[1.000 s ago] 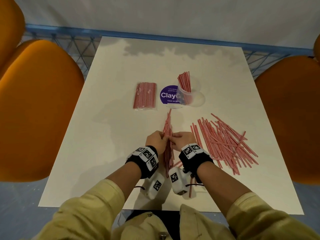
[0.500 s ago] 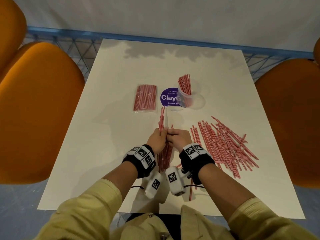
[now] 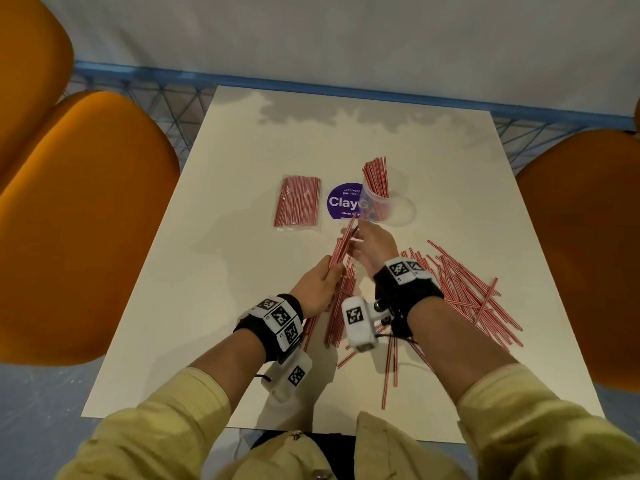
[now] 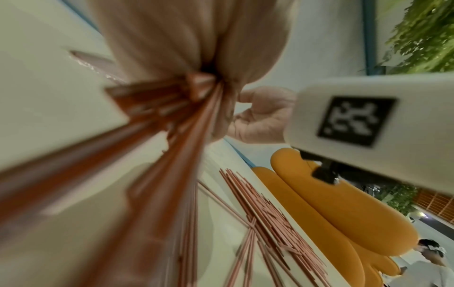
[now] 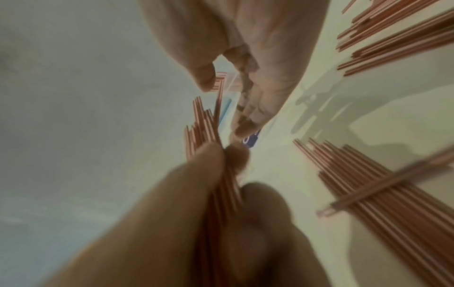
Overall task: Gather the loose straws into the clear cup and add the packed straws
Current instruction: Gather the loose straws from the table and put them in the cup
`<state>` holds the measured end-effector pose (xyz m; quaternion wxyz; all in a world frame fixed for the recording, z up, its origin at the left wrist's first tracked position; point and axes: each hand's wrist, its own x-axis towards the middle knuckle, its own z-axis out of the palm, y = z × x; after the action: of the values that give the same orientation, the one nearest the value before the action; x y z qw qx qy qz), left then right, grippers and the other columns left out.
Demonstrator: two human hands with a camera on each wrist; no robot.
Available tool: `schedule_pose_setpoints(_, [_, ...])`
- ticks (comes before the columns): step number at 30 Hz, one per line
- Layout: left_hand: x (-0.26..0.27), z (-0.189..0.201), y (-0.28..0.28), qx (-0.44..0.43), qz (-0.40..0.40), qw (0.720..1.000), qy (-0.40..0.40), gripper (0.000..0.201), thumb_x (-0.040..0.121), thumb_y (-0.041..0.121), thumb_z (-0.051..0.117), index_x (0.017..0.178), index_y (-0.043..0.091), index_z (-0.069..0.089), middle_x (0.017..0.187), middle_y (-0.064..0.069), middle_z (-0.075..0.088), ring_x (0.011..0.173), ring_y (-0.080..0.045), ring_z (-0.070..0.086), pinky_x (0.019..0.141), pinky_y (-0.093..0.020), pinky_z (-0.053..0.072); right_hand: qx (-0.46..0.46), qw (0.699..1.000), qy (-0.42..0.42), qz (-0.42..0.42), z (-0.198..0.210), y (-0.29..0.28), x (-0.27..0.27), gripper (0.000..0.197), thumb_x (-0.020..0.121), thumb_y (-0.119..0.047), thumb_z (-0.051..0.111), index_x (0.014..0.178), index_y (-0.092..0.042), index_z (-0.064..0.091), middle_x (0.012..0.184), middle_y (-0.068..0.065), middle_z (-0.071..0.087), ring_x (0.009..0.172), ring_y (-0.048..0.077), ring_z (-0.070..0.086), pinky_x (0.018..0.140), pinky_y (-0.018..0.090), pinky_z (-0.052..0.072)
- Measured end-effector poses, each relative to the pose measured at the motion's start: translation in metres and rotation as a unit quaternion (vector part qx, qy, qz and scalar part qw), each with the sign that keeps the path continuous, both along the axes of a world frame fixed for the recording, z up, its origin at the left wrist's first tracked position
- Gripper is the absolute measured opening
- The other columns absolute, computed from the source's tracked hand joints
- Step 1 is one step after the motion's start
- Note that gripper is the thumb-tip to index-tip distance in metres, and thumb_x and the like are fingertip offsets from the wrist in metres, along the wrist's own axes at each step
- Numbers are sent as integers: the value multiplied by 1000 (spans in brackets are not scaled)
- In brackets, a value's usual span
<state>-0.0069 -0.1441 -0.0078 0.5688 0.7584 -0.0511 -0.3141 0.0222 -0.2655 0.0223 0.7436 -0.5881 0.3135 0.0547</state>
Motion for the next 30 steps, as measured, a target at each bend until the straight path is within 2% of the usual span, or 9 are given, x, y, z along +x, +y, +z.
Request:
schedule_pose_setpoints(4, [-4,10,3,-19,-11,1000,12,22,100,29,30,96,10,41,60,2,36,47,-11,33,42,-21,33,-21,999,-39,-19,15,-4,15,20,96,-10,44,81,-10,57,76,9,65,68,20,64,69,28,56])
schedule_pose_setpoints(8, [-3,8,14,-15,47,999,2,24,99,34,31,97,13,42,63,4,39,47,-10,35,46,-23,34,0,985,-89,-150,20,-19,24,25,97,-4,41,77,-5,55,73,12,63,55,15,63,55,21,57])
schedule_pose_setpoints(12, [9,9,15,-24,173,984,-28,20,99,33,33,87,18,40,70,1,46,52,-14,40,50,-27,38,-88,995,-37,-16,12,-4,6,19,97,-10,43,100,-2,59,90,14,67,76,24,66,66,24,59])
schedule_pose_setpoints(16, [15,13,7,38,182,979,-81,24,99,34,30,95,12,40,83,-7,56,66,-23,51,68,-39,46,-159,977,1,141,-3,32,-9,21,92,-14,48,96,-8,68,104,19,69,97,33,67,89,43,54])
schedule_pose_setpoints(18, [13,14,6,65,162,979,-103,24,100,31,28,98,10,37,86,-9,56,71,-23,52,66,-33,46,-195,969,11,152,-7,42,-12,26,90,-24,48,80,-18,71,92,14,72,92,32,66,90,45,53])
schedule_pose_setpoints(20, [8,17,5,73,140,981,-116,21,101,29,27,99,9,34,81,-6,53,64,-18,51,50,-16,44,-157,979,30,129,-4,46,-12,31,89,-24,49,61,-24,64,73,6,66,82,29,62,88,42,51])
schedule_pose_setpoints(22, [6,16,5,63,121,984,-118,21,100,29,29,101,9,35,84,-5,53,67,-18,51,52,-16,44,-92,989,47,105,0,45,-9,31,88,-19,50,59,-21,62,67,3,59,75,22,56,81,38,49])
schedule_pose_setpoints(25, [10,14,7,26,125,988,-87,26,100,29,32,109,7,41,92,-7,55,77,-19,53,70,-32,42,-63,989,27,130,4,44,-9,27,88,-21,49,66,-17,64,70,5,59,74,20,55,77,36,47])
schedule_pose_setpoints(30, [23,23,16,-78,250,963,-57,13,99,26,35,95,17,43,81,-1,57,67,-15,55,67,-32,50,14,982,69,176,-10,41,-29,46,96,-46,34,116,-12,57,107,9,63,98,26,61,88,40,49])
